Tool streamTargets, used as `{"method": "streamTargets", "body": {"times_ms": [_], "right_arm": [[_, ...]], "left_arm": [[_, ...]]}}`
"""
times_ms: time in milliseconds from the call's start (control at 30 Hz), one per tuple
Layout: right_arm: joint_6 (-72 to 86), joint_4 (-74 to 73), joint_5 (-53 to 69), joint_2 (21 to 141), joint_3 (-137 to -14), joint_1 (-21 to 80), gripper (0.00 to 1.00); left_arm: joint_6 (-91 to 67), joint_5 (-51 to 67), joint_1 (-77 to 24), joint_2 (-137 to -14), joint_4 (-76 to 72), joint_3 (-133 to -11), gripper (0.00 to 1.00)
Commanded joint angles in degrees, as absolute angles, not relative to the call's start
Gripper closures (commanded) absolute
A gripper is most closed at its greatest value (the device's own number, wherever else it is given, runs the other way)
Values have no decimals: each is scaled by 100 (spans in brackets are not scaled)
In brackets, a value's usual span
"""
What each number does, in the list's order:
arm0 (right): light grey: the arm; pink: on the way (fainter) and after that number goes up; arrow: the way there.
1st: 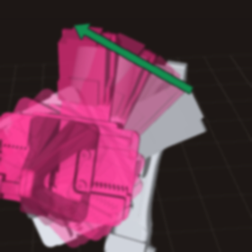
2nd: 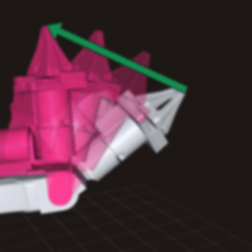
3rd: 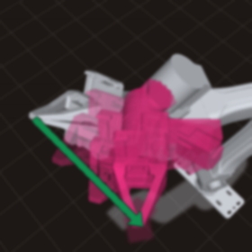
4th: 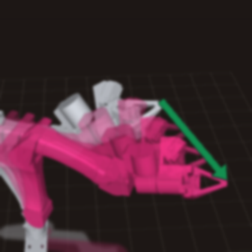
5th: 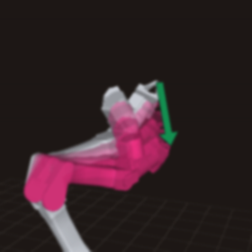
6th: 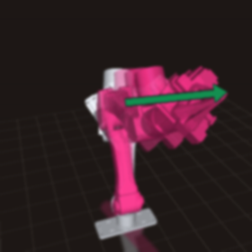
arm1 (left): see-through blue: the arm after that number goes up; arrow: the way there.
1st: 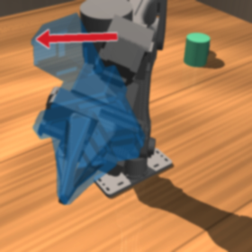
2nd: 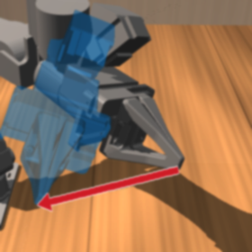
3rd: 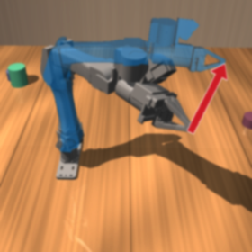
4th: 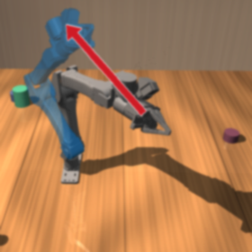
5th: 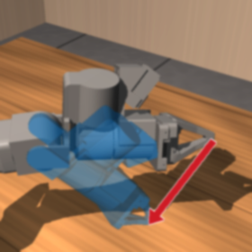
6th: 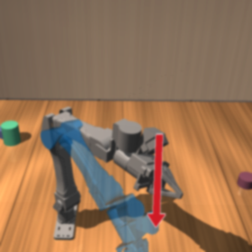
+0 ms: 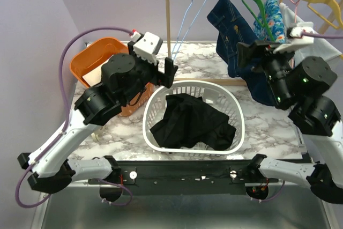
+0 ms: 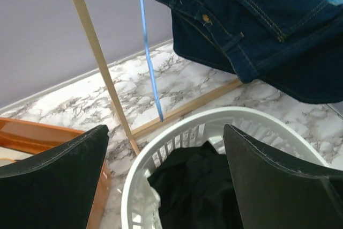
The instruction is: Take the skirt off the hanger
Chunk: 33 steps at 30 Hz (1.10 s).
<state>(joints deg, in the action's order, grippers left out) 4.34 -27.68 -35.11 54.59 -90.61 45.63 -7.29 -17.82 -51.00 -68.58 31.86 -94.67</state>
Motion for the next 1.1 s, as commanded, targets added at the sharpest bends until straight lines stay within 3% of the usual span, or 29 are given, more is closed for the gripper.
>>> {"method": "streamTargets", "body": {"times_ms": [0, 100, 233, 467, 667, 1067], "right_arm": [[-695, -3285, -3799, 6353, -10506, 4290, 7], [-238, -4515, -2604, 7187, -11633, 3186, 8], [-176, -5395, -2163, 7997, -12970, 2656, 9], [62, -5476, -240, 8384, -12885, 1389, 19], [-202, -5144, -376, 8570, -12719, 1301, 25], [-721, -4588, -739, 8482, -12182, 1248, 25]], "left_arm": [[-520, -1205, -5080, -6083, 2717, -8632, 1], [-378, -801, -5080, -5626, 2567, -8070, 1], [-133, -545, -5080, -5204, 2496, -7437, 1], [-35, -396, -5080, -4589, 1970, -6487, 1], [95, -386, -5080, -4359, 1573, -5994, 1], [141, -334, -5080, -4368, 1556, -5871, 1]]}}
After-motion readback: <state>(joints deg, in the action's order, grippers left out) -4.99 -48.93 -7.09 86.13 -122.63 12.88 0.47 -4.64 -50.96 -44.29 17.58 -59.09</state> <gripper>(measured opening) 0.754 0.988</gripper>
